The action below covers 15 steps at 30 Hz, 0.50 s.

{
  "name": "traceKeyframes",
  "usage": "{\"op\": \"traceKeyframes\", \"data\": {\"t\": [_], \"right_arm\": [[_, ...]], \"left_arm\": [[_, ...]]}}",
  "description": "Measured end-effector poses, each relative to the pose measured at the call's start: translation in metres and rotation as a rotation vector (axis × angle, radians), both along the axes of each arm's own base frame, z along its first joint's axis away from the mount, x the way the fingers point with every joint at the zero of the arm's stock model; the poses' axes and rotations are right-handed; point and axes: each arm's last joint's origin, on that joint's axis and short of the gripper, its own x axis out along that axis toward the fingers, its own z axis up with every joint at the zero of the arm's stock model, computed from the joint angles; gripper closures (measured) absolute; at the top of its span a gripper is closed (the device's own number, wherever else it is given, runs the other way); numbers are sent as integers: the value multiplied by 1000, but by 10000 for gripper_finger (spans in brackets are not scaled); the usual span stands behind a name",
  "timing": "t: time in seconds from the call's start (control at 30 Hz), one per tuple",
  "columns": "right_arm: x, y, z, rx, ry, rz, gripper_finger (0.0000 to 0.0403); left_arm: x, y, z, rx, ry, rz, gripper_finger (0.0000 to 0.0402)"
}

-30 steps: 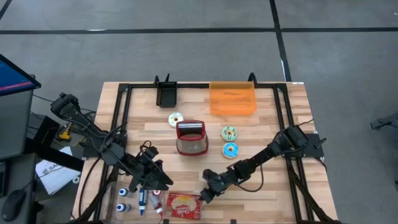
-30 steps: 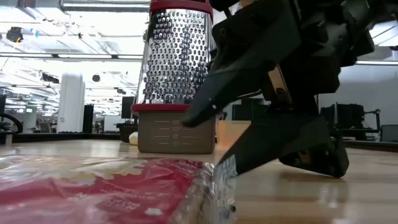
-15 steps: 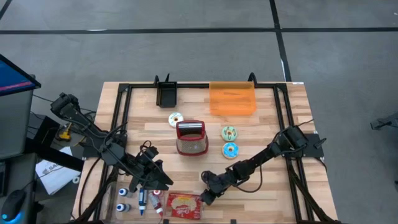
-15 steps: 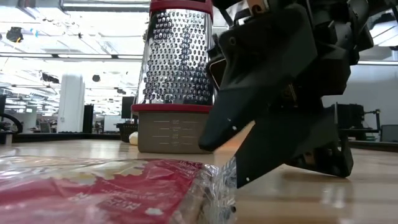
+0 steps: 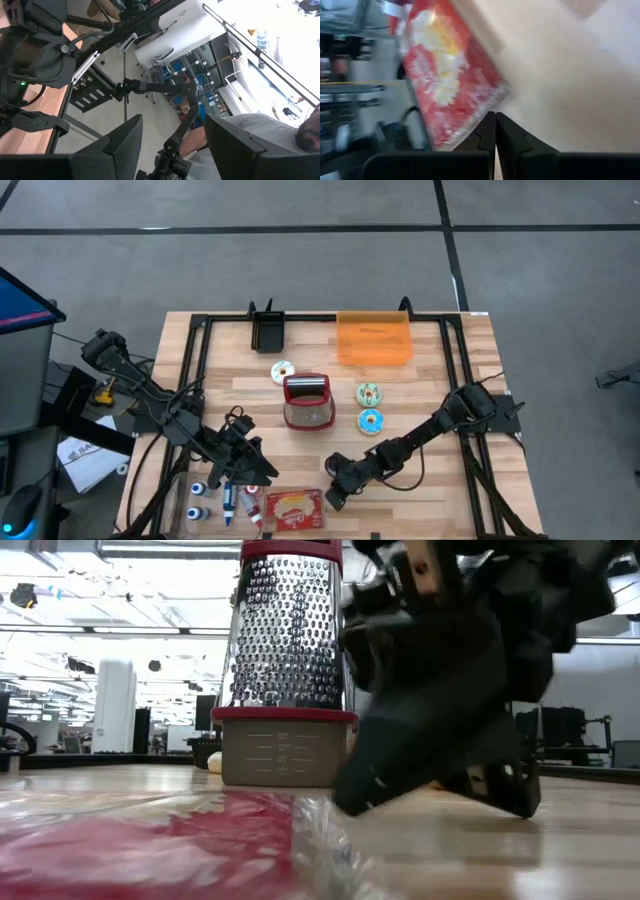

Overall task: Pick & Place Food Item
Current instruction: Put the red popcorn bag into the orange bin

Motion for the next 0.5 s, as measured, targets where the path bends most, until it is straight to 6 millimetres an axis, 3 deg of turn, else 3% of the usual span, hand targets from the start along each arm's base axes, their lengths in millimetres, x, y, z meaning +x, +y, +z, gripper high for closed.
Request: {"op": "traceKeyframes", "data": {"t": [0.1, 0.3, 0.4, 0.5], "right_arm": [[-11, 1, 9, -81, 41, -14, 402], [-40, 4, 53, -211, 62, 5, 403], [-41, 4, 70, -193, 2, 46, 403], [-36, 3, 72, -182, -36, 50, 402]], "left_arm": [[0, 0, 0, 0, 0, 2, 193], [0, 0, 0, 17, -7, 3, 193], [0, 0, 0, 23, -9, 5, 193], [0, 0, 0, 24, -11, 10, 193]]}}
